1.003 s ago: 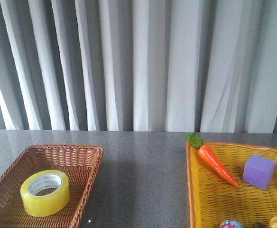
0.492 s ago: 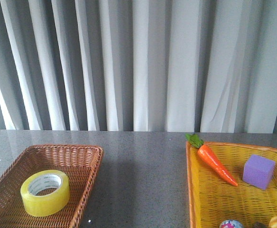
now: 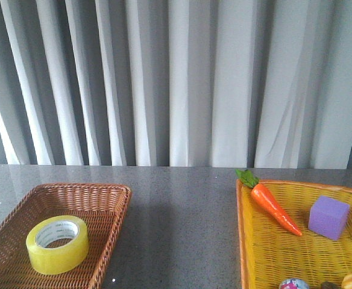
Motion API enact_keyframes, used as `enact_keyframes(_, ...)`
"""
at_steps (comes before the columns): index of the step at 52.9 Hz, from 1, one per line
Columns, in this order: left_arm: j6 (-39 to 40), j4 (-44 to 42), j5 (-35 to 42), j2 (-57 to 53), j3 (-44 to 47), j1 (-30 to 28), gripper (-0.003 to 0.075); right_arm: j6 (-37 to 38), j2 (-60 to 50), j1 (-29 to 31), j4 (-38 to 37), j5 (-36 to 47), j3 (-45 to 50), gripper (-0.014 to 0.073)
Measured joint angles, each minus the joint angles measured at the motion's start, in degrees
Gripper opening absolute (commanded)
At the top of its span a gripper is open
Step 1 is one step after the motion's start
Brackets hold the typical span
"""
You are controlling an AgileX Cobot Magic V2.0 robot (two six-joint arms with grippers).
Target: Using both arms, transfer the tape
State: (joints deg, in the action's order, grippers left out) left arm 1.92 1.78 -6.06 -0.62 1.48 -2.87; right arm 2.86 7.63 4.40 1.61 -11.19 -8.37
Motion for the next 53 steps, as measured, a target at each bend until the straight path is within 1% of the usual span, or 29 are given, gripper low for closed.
enact_keyframes(3, 0.00, 0.00, 0.00, 0.00, 0.00, 0.00, -0.0006, 0.00, -4.55, 0.00, 1.04, 1.01, 5.21, -0.0008)
enact_keyframes(9, 0.00, 0.00, 0.06, 0.00, 0.00, 0.00, -0.0006, 0.00, -7.92, 0.00, 2.38, 2.05, 9.58, -0.0008)
enact_keyframes(35, 0.00, 0.00, 0.06, 0.00, 0.00, 0.00, -0.0006, 0.00, -8.40, 0.00, 2.32, 1.95, 9.81, -0.0008)
enact_keyframes(46, 0.00, 0.00, 0.06, 0.00, 0.00, 0.00, -0.0006, 0.00, -8.40, 0.00, 1.98, 5.70, 9.81, -0.0008)
enact_keyframes(53, 0.00, 0.00, 0.06, 0.00, 0.00, 0.00, -0.0006, 0.00, -8.40, 0.00, 1.68, 5.76, 9.81, -0.0008)
